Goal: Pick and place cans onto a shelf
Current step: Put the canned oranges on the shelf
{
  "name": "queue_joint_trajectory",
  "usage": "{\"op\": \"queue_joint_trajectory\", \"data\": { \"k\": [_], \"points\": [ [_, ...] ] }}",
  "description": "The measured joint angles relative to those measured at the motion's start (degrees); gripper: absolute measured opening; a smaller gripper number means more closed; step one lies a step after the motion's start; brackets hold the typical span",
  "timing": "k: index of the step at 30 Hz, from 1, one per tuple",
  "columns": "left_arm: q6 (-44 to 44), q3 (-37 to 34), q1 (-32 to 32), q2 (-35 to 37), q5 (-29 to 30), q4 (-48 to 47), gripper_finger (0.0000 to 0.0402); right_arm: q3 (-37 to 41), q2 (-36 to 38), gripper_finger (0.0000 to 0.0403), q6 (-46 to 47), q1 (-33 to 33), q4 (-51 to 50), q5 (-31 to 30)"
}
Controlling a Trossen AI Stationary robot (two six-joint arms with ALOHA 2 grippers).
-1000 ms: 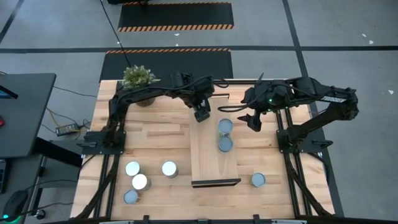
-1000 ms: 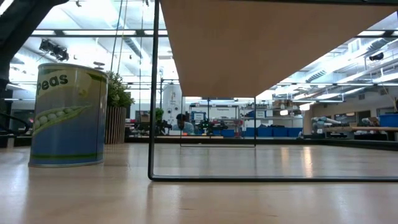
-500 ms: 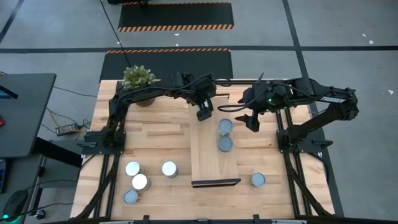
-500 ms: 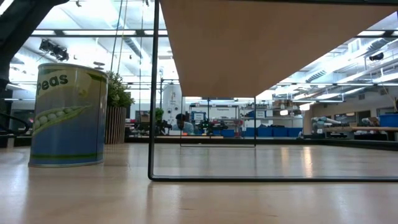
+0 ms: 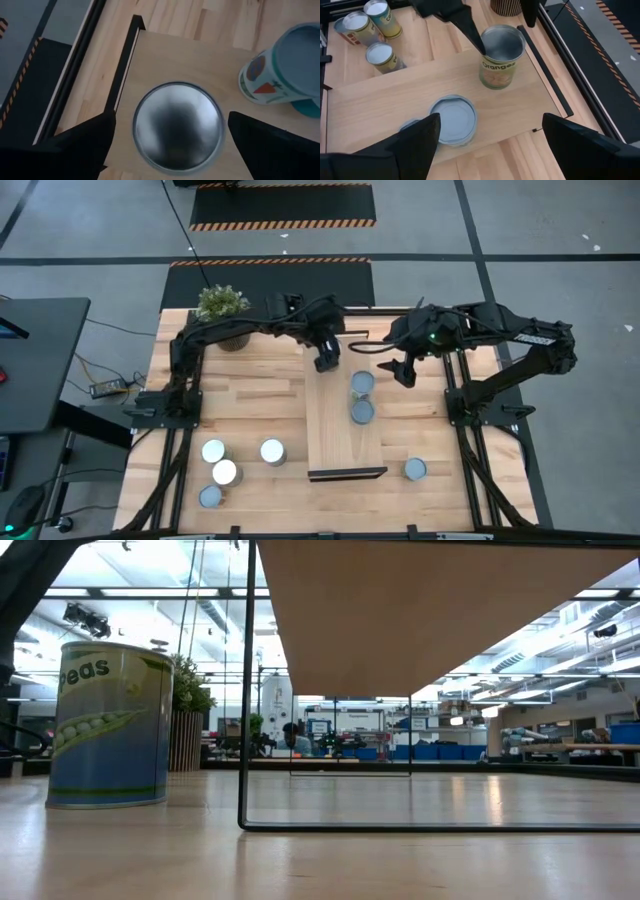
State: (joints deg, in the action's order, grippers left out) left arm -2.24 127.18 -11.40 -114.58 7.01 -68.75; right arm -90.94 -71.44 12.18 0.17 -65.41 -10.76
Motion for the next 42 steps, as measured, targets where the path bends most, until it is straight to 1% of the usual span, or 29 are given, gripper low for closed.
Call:
{"op": "queue_joint_trajectory", "data": {
  "k": [6, 8, 14, 16, 20, 31, 42],
  "points": [
    [0.01, -0.01, -0.01, 2.43, 0.15, -0.11, 0.0393, 0.00, 0.00, 0.0357, -0.40, -1.50, 0.28, 0.33],
    [-0.07, -0.01, 0.21, 3.64, 1.36, -0.07, 0.0391, 0.00, 0.00, 0.0357, -0.51, -1.97, 0.28, 0.37],
    [0.60, -0.10, 3.11, 8.21, 11.63, -0.35, 0.0374, -0.02, 0.00, 0.0357, -0.51, -2.50, 0.29, 0.39],
    [1.09, -0.10, 4.32, 9.13, 13.42, -0.48, 0.0367, -0.02, 0.00, 0.0357, -0.45, -2.50, 0.31, 0.39],
    [3.18, -0.10, 6.25, 9.39, 13.91, -0.70, 0.0350, -0.02, 0.00, 0.0357, -0.58, -2.52, 0.63, 0.42],
    [4.42, -0.12, 9.47, 9.32, 13.99, -2.56, 0.0293, -0.02, 0.00, 0.0357, -0.54, -2.52, 0.92, 0.40],
    [4.75, -0.12, 10.44, 9.28, 14.01, -5.70, 0.0233, -0.02, 0.00, 0.0357, -0.57, -2.52, 1.11, 0.42]
  ]
}}
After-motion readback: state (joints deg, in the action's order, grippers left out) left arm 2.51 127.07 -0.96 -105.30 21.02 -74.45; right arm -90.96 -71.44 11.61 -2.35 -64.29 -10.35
